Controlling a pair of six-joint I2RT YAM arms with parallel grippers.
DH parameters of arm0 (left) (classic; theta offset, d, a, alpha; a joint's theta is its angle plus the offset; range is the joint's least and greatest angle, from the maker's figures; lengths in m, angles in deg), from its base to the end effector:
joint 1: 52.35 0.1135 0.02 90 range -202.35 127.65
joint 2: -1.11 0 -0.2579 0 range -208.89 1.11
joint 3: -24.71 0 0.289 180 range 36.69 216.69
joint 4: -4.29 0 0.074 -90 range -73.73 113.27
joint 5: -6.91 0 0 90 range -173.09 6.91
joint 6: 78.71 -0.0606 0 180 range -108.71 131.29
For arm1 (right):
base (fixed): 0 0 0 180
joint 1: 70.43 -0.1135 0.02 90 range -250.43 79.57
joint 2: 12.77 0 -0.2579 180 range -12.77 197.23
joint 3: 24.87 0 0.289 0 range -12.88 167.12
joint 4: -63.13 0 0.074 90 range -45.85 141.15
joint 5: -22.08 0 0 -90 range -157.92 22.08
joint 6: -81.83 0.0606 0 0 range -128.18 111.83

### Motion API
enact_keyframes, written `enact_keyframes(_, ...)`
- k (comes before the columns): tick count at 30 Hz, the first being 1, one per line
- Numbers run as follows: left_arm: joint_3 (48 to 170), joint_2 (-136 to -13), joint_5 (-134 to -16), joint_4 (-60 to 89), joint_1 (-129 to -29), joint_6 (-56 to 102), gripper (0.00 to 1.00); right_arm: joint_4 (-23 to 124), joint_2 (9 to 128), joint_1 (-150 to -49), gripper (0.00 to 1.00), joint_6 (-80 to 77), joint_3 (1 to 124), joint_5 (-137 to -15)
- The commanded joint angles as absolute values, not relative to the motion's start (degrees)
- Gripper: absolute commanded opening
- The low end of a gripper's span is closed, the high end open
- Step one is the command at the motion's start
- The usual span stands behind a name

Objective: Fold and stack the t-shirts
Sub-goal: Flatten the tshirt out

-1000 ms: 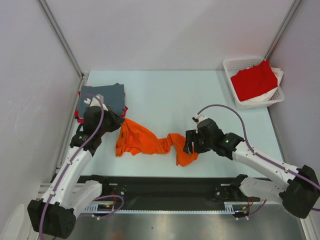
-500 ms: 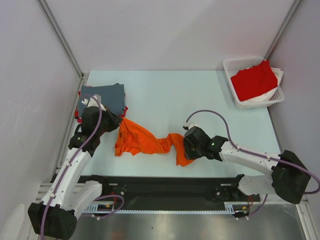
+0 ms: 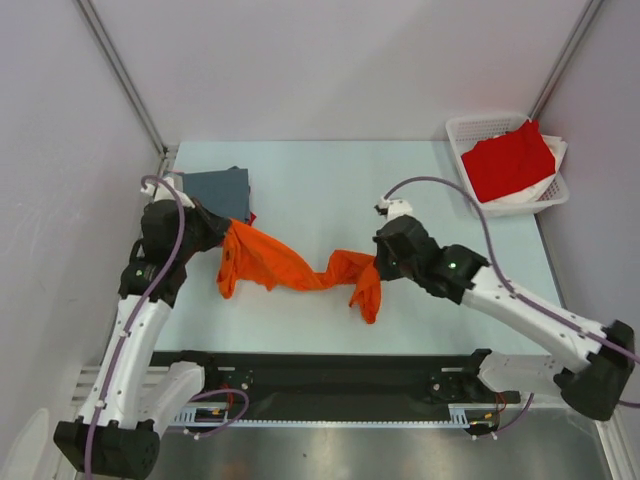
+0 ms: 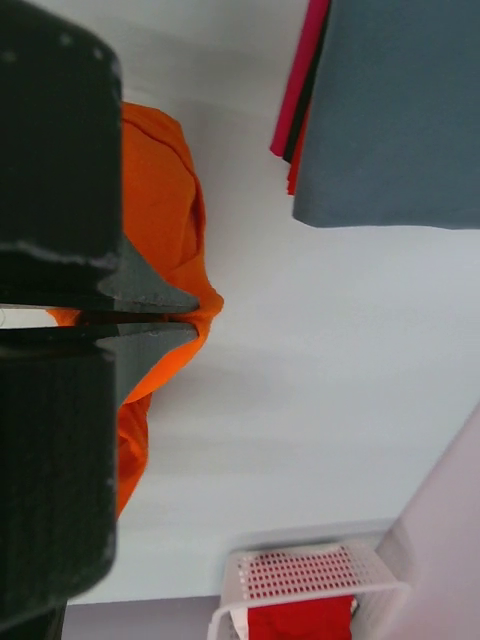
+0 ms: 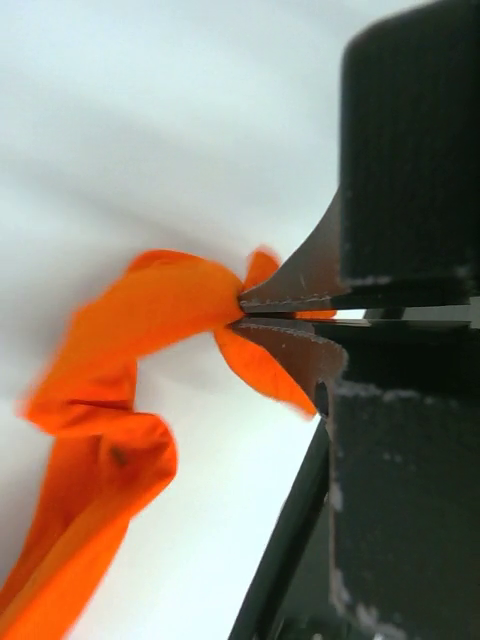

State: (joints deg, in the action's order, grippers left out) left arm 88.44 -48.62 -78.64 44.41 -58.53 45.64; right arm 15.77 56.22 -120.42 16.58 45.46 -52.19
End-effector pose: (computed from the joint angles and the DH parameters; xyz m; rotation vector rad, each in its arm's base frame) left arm 0.2524 -0.0321 0.3210 -0.4540 2.0148 -0.5211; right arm 0.2108 0.2256 0.2658 -0.3863 2.3264 0.3186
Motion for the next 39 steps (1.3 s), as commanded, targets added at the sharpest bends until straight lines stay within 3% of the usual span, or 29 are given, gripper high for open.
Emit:
enact_keyframes(1, 94.2, -44.8, -79.1, 46.9, -57.6, 43.5, 0.00, 9.2, 48.5, -120.0, 0.00, 14.9, 50.9, -51.6)
enact_keyframes(11, 94.8, -29.3, -73.5, 59.2, -57.6, 44.8, 0.00, -0.3, 25.2, -121.0, 0.00, 23.2, 49.3, -64.1)
enact_keyframes(15, 93.9, -30.3, -72.6, 59.0, -57.6, 46.2, 0.00, -3.5, 22.9, -120.6, 0.00, 24.0, 51.2, -55.6)
enact_keyframes(19, 90.9, -39.5, -70.1, 52.5, -57.6, 48.3, 0.00, -3.9, 31.1, -116.6, 0.00, 22.2, 53.4, -42.6)
enact_keyframes(21, 90.0, -45.9, -70.7, 47.1, -57.6, 50.1, 0.00, 0.9, 38.1, -106.6, 0.00, 17.8, 52.9, -46.1)
enact_keyframes(24, 87.9, -53.9, -72.6, 39.9, -57.5, 52.6, 0.00, 11.0, 46.8, -86.8, 0.00, 14.6, 49.6, -73.9)
enact_keyframes(27, 86.8, -62.8, -74.7, 33.4, -57.5, 54.5, 0.00, 19.8, 56.8, -73.5, 0.00, 15.2, 48.1, -83.5)
enact_keyframes(28, 87.1, -65.3, -75.2, 30.5, -57.5, 55.0, 0.00, 21.2, 60.2, -71.5, 0.22, 16.0, 48.7, -85.1)
enact_keyframes(29, 87.7, -68.2, -75.7, 29.4, -57.5, 55.2, 0.00, 22.4, 63.2, -70.5, 0.33, 16.4, 51.0, -86.4)
enact_keyframes(31, 91.3, -75.1, -76.5, 28.8, -57.5, 54.1, 0.17, 22.4, 70.2, -67.4, 0.63, 17.1, 53.7, -85.0)
enact_keyframes(32, 92.6, -76.6, -75.6, 28.2, -57.5, 51.1, 0.30, 22.0, 71.2, -67.3, 0.65, 16.7, 54.6, -84.0)
enact_keyframes(33, 93.6, -77.4, -77.0, 28.6, -57.7, 50.2, 0.60, 22.1, 71.7, -67.3, 0.66, 16.4, 55.2, -83.3)
enact_keyframes(35, 93.9, -76.2, -80.4, 30.1, -57.9, 49.1, 0.74, 23.8, 70.1, -68.1, 0.67, 16.2, 53.9, -82.4)
enact_keyframes(36, 93.4, -75.1, -81.7, 30.2, -58.0, 48.7, 0.88, 24.6, 69.1, -68.5, 0.66, 15.9, 51.9, -81.3)
enact_keyframes(39, 92.0, -71.2, -85.3, 31.9, -58.4, 47.2, 0.94, 26.9, 65.5, -70.2, 0.62, 15.5, 47.3, -80.8)
